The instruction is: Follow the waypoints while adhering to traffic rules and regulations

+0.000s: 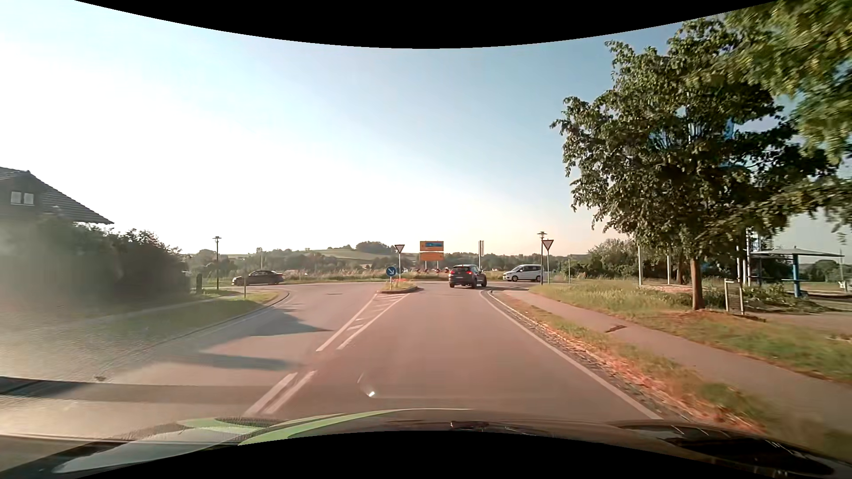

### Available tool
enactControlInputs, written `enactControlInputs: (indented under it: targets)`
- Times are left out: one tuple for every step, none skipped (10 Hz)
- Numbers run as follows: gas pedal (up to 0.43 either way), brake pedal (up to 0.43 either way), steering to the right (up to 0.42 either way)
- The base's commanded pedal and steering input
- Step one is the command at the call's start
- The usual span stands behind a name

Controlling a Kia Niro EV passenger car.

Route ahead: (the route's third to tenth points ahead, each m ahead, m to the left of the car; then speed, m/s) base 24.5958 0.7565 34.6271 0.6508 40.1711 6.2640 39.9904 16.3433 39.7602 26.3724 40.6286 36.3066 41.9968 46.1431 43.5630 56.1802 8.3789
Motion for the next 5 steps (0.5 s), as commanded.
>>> enactControlInputs:
  targets:
    - [0.000, 0.116, 0.018]
    - [0.000, 0.110, 0.017]
    - [0.000, 0.116, 0.017]
    - [0.000, 0.122, 0.017]
    - [0.000, 0.122, 0.017]
